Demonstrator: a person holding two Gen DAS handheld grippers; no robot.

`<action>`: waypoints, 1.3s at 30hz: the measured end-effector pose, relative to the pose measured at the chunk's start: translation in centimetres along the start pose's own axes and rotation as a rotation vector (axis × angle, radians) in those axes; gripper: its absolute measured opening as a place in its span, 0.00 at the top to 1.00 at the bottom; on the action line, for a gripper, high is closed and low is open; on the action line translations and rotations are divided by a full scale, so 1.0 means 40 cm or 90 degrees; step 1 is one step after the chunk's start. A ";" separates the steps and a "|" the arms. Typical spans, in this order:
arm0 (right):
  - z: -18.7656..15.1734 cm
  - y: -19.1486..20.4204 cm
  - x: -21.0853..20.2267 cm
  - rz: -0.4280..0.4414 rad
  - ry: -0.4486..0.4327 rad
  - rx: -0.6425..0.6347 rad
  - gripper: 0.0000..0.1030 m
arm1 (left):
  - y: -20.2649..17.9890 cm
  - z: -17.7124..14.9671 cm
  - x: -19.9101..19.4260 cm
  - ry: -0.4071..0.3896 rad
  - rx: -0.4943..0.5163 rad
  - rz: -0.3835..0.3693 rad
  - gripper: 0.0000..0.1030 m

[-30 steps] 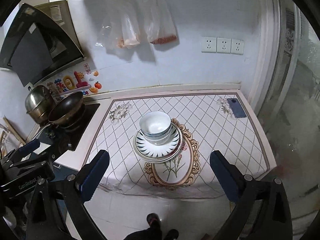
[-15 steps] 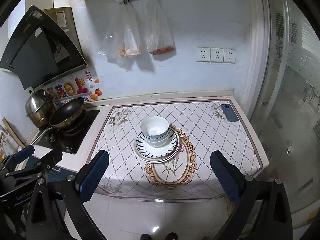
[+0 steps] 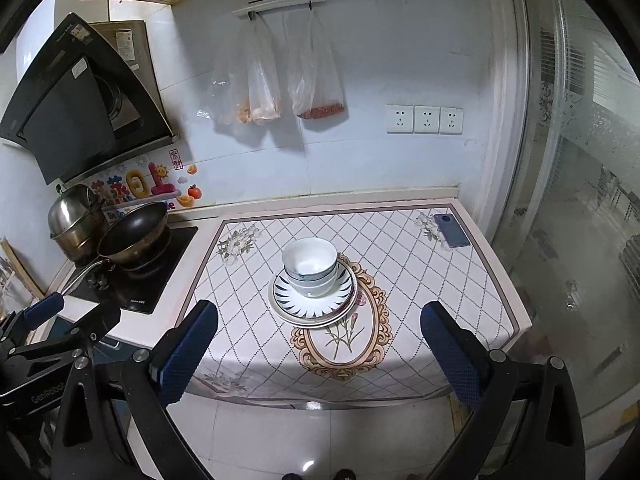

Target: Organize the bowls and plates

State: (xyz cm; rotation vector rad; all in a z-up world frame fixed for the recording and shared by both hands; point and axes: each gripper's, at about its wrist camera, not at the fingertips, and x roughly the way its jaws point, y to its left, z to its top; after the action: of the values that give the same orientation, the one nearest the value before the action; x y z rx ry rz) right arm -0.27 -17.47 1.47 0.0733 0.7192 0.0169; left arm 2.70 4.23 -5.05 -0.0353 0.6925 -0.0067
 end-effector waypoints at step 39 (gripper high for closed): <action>-0.023 -0.021 -0.027 -0.007 0.001 0.003 0.00 | 0.010 -0.008 -0.027 -0.009 0.007 -0.004 0.00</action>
State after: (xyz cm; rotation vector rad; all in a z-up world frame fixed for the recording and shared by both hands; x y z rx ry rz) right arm -1.68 -18.30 1.43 0.0745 0.7213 0.0045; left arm 1.68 4.66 -4.63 -0.0263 0.6789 -0.0160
